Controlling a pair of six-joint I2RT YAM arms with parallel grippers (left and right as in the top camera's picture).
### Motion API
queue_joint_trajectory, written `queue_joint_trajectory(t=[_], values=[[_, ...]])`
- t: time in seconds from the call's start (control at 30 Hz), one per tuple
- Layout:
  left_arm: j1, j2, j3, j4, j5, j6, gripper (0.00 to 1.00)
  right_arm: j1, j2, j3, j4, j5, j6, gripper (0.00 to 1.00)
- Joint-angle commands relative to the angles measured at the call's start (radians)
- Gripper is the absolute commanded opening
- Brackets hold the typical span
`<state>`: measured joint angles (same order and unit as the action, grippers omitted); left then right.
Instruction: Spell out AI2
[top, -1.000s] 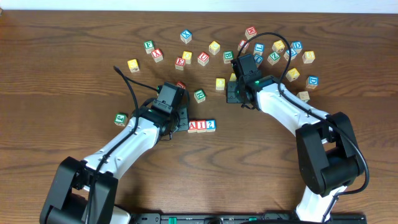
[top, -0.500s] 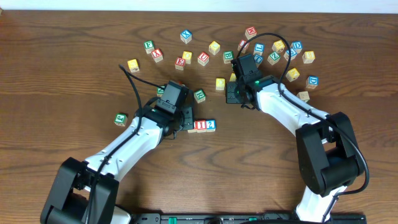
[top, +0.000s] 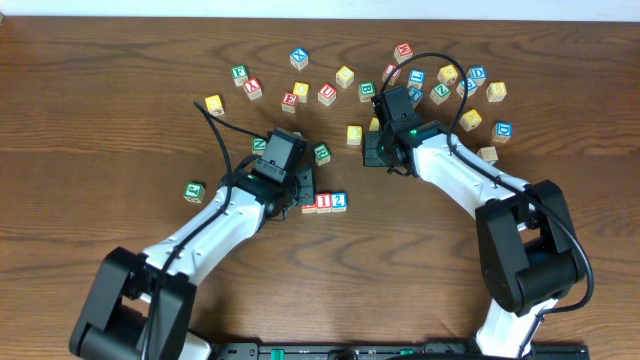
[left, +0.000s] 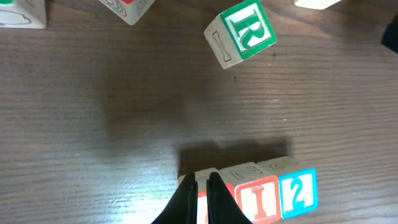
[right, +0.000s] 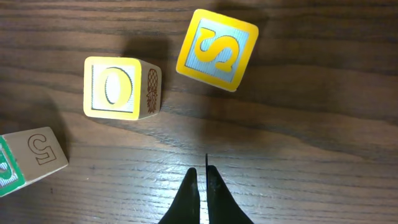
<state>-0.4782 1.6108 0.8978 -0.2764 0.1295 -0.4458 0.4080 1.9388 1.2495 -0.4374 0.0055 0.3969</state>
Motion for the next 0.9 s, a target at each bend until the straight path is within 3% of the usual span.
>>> queue_joint_trajectory(t=[0.0, 0.87], values=[[0.0, 0.029, 0.029, 0.011, 0.002, -0.012, 0.07, 0.0, 0.014, 0.019, -0.002, -0.013, -0.01, 0.01], [0.0, 0.101, 0.04, 0.043, 0.003, -0.011, 0.07, 0.0, 0.014, 0.019, -0.004, -0.013, -0.009, 0.01]])
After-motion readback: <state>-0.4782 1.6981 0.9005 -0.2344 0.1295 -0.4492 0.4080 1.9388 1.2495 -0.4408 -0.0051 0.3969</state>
